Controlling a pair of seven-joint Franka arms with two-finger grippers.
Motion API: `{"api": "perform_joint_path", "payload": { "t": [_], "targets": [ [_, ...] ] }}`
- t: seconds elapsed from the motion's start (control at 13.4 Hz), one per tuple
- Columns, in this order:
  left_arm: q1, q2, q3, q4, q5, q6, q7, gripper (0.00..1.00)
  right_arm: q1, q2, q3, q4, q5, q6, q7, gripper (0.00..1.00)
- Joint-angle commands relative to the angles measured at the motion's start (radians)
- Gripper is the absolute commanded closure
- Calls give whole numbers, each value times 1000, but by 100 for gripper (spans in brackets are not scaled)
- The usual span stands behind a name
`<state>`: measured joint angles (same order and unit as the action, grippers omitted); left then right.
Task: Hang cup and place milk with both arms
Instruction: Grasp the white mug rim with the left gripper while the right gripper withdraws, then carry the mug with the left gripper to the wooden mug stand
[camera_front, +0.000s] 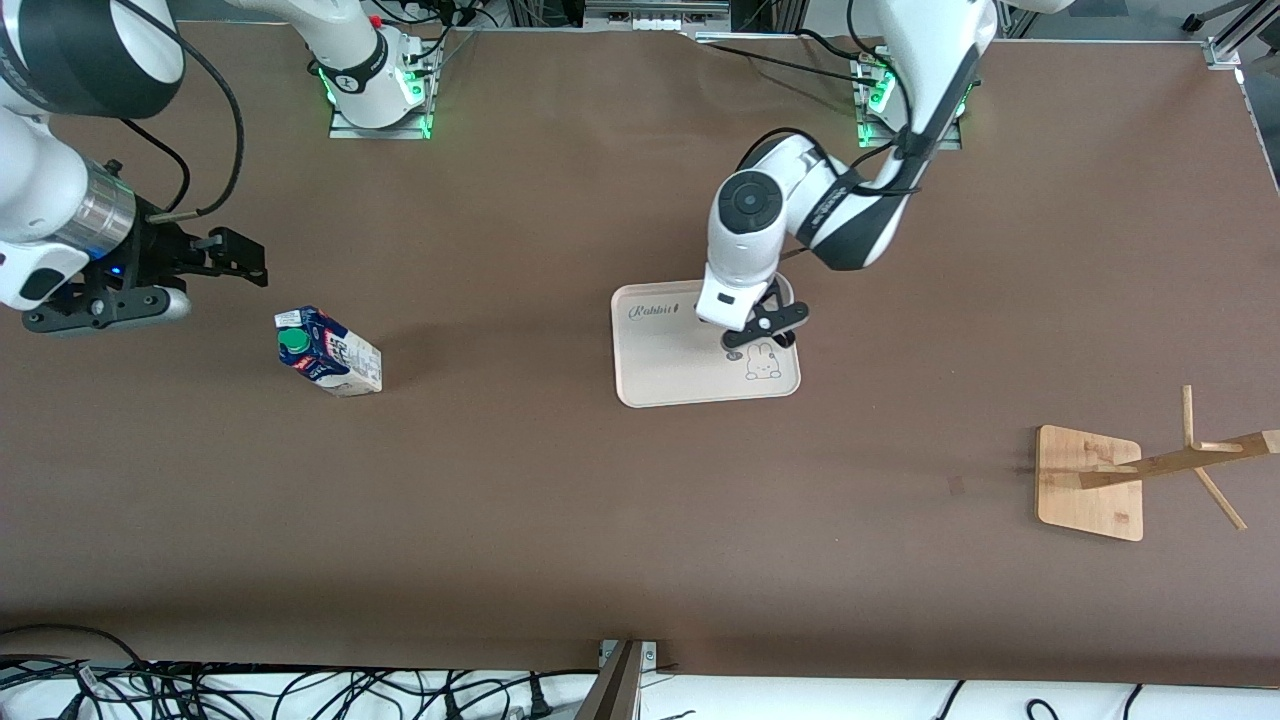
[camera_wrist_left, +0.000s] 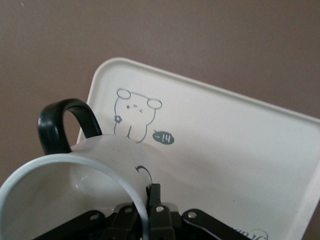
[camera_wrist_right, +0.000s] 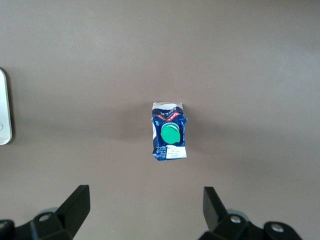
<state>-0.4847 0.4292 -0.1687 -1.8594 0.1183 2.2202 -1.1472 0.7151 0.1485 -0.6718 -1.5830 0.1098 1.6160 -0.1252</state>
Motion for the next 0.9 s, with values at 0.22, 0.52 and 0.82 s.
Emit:
{"api": "perform_joint_path", "payload": {
  "t": [0.22,0.52,0.82],
  "targets": [
    [159,-40,-3,340,20,-405,277,100,4,-40,-28,6,-12,-57,-20,0],
    [323,-40,-3,425,21,-456,509,100,10,-52,-31,-5,-27,-61,-21,0],
    [467,-67,-5,470,20,-458,763,100,14,-76,-22,-46,-50,-50,-17,0]
  ]
}}
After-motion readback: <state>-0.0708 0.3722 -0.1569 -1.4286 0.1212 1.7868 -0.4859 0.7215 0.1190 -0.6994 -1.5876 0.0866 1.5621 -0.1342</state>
